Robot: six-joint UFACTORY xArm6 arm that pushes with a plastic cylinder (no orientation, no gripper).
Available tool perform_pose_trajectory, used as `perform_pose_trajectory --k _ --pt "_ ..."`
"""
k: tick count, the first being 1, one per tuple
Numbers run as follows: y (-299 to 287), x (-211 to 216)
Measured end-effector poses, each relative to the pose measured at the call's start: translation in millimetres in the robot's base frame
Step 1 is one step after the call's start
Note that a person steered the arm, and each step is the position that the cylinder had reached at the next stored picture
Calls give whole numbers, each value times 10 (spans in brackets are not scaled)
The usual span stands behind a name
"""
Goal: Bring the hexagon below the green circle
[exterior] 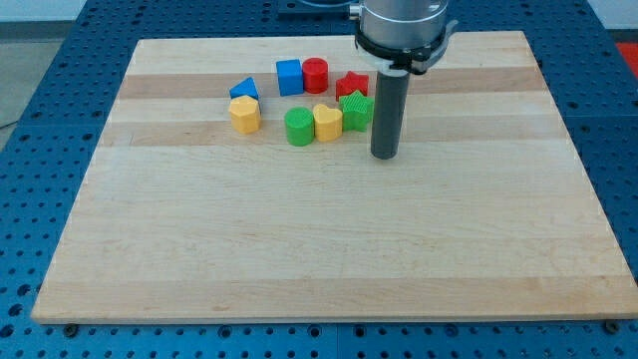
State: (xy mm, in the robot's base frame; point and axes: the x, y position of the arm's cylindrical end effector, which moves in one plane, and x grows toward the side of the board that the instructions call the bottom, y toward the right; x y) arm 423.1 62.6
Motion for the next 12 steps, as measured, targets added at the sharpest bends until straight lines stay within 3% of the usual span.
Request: perform_pose_trajectory --k 3,5,6,7,8,9,10,12 --pt "-155 77" --pt "-1516 511" --pt "-2469 446" --pt "-3108 30" --pt "-3143 -471" --pt "-2876 -966" --pt "-2318 -1161" --pt "-1762 -389"
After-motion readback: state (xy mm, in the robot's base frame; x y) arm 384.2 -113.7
